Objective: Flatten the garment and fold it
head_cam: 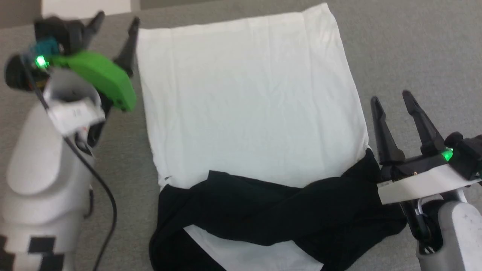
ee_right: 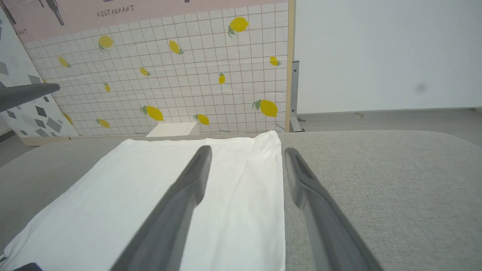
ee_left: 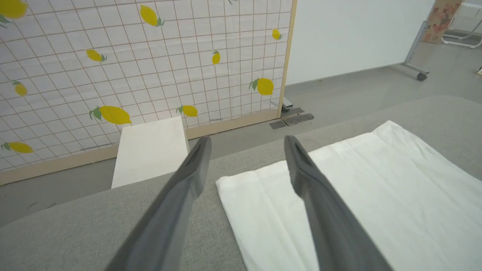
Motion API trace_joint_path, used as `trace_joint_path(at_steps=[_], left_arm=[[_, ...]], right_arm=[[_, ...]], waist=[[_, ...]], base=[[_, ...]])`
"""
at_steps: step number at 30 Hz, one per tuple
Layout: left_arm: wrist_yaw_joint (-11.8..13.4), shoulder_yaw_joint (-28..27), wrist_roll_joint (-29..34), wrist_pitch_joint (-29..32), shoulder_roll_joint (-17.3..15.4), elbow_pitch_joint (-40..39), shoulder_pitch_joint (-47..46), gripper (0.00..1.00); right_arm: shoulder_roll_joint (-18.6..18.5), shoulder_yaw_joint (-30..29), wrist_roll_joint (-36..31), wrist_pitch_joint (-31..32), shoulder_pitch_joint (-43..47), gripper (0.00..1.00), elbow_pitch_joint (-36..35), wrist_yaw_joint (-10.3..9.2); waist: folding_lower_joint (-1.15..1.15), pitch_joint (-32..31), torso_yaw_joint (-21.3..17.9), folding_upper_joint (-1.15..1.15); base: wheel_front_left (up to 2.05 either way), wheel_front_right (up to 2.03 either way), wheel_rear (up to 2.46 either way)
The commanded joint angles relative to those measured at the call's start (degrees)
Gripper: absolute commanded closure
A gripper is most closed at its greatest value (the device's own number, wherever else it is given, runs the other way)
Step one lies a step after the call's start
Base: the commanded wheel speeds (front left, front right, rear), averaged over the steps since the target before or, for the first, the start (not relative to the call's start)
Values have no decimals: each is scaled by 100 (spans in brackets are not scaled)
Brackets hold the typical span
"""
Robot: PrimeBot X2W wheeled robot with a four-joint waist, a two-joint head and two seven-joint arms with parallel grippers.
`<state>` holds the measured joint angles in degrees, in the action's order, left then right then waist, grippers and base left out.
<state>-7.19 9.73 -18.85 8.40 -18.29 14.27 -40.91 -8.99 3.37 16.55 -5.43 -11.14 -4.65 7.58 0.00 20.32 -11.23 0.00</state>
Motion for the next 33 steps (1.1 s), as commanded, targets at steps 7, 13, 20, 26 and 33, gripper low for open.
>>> trace_joint_path(at_steps=[7,13,20,26,33], left_arm=[[16,194,-372,1640,-548,715,-1413,0],[470,206,-332,2963,-685,1119,-1958,0],[1153,311,65,4129,-1014,1212,-2078,0],[1523,311,177,4677,-1152,883,-1933,44],[1536,371,251,4643,-1294,492,-1836,100]], right_arm=[[99,276,208,-340,-504,0,232,-9],[148,445,327,-527,-676,0,411,-9],[145,549,418,-660,-779,0,513,-9],[140,609,451,-692,-837,0,545,-9],[-39,761,443,-500,-1290,0,621,-9]], waist=[[0,1120,-864,0],[0,1383,-1109,0],[0,1550,-1256,0],[0,1627,-1286,0],[0,1739,-1262,0]], base=[[0,0,0],[0,0,0],[0,0,0],[0,0,0],[0,0,0]])
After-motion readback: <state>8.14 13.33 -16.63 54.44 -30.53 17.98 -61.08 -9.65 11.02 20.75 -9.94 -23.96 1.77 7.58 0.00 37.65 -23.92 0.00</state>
